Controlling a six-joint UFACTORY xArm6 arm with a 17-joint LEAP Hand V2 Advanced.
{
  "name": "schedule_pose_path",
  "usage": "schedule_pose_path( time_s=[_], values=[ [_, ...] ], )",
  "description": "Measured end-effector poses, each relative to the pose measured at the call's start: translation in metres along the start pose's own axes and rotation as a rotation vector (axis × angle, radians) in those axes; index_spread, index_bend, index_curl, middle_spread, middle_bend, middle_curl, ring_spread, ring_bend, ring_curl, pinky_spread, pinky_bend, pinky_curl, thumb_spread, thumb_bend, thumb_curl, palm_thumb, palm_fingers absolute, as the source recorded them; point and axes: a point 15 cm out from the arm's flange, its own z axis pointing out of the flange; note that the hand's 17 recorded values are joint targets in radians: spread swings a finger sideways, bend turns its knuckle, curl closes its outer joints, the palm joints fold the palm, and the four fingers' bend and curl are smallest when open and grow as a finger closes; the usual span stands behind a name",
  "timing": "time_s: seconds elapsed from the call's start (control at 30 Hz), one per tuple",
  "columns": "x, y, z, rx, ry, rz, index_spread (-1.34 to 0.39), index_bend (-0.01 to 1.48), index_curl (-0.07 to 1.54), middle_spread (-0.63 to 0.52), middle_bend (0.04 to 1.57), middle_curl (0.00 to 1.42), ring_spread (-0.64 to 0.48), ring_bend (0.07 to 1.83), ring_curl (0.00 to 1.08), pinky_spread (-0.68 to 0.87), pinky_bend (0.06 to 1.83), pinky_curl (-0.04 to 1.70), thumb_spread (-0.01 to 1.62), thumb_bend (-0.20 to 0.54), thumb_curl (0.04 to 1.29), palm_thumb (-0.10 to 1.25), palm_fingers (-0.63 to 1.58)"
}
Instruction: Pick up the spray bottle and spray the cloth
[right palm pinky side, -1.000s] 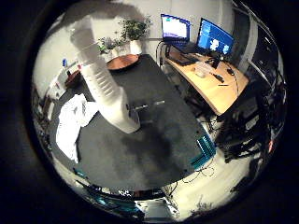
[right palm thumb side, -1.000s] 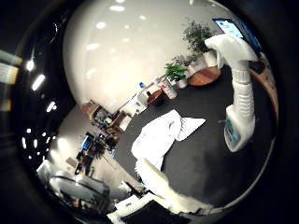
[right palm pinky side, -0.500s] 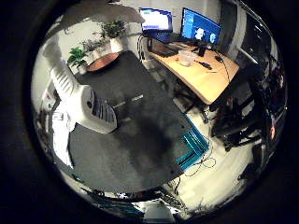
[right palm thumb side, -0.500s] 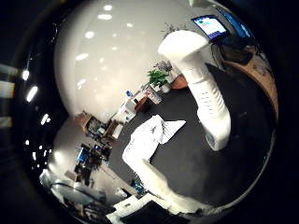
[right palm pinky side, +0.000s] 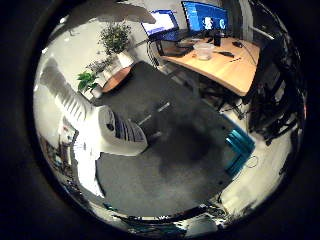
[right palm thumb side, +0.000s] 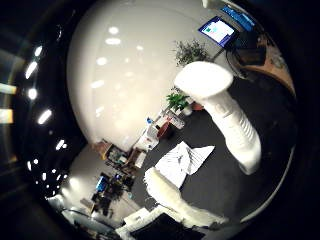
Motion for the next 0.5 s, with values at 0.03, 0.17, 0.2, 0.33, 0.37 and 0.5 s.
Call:
schedule_pose_path(
  time_s=[0.03, 0.17, 0.2, 0.33, 0.37, 0.5],
  values=[
    [0.001, 0.001, 0.004, 0.001, -0.013, 0.008, 0.01, 0.17, 0.29, 0.30, 0.19, 0.30, 0.37, 0.37, 0.25, 0.61, 0.98, 0.20, 1.01, -0.028, 0.38, 0.41, 0.04],
    [0.014, 0.006, 0.019, -0.007, -0.033, 0.048, 0.01, 0.17, 0.29, 0.30, 0.19, 0.30, 0.37, 0.37, 0.25, 0.61, 0.97, 0.20, 1.02, -0.026, 0.39, 0.41, 0.04],
    [0.018, 0.007, 0.021, -0.010, -0.031, 0.059, 0.01, 0.17, 0.29, 0.30, 0.19, 0.30, 0.37, 0.37, 0.25, 0.61, 0.98, 0.20, 1.02, -0.028, 0.38, 0.41, 0.05],
    [0.041, -0.002, 0.025, -0.011, -0.010, 0.105, 0.00, 0.17, 0.30, 0.30, 0.19, 0.29, 0.37, 0.37, 0.25, 0.62, 0.97, 0.20, 1.03, -0.027, 0.38, 0.41, 0.05],
    [0.047, -0.003, 0.026, -0.015, -0.006, 0.121, 0.00, 0.17, 0.30, 0.30, 0.19, 0.29, 0.37, 0.37, 0.25, 0.62, 0.97, 0.20, 1.03, -0.028, 0.38, 0.41, 0.05],
    [0.069, -0.013, 0.033, -0.034, -0.008, 0.162, 0.00, 0.17, 0.30, 0.30, 0.19, 0.29, 0.37, 0.36, 0.24, 0.61, 0.97, 0.20, 1.03, -0.025, 0.39, 0.41, 0.04]
  ],
)
